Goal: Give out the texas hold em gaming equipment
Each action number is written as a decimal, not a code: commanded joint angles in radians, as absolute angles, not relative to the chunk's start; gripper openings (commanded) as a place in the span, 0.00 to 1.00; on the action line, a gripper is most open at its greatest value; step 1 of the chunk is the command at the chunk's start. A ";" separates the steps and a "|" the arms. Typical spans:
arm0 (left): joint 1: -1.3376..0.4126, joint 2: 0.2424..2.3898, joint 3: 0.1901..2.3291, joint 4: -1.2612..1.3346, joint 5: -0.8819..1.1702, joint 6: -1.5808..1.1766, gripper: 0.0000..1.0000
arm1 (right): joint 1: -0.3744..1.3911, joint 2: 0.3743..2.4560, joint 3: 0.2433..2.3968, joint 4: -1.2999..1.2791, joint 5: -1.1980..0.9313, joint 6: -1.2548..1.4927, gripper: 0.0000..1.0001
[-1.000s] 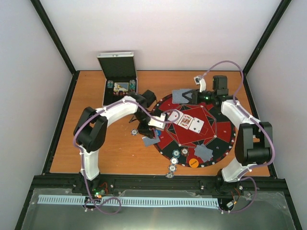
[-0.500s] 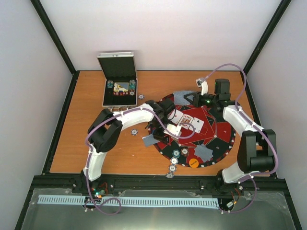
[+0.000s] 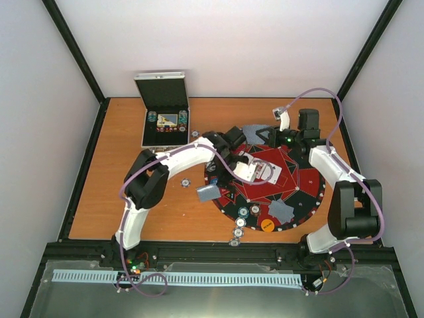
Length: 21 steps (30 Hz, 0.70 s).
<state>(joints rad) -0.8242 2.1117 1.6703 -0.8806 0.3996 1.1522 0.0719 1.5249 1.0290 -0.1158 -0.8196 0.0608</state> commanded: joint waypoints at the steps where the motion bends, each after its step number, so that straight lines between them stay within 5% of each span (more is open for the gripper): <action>1: -0.793 2.028 1.766 -1.007 0.462 1.139 1.00 | 0.064 1.503 1.048 -0.099 -0.810 0.063 0.03; 5: -0.786 1.782 1.557 -0.963 0.453 1.223 1.00 | 0.068 1.510 1.057 -0.075 -0.813 0.097 0.03; 9: -0.749 1.566 1.318 -0.610 0.403 1.079 1.00 | 0.116 1.514 1.078 -0.097 -0.804 0.089 0.03; 13: -0.678 1.527 1.229 -0.309 0.205 0.734 1.00 | 0.178 1.518 1.082 -0.077 -0.860 0.141 0.03; 21: -0.617 1.440 1.087 -0.186 0.147 0.735 1.00 | 0.330 1.558 1.101 -0.040 -0.880 0.238 0.03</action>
<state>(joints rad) -0.6281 1.4723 1.0748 -0.3054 0.1806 0.7967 0.2737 1.5276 1.0576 -0.0933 -0.8509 0.1753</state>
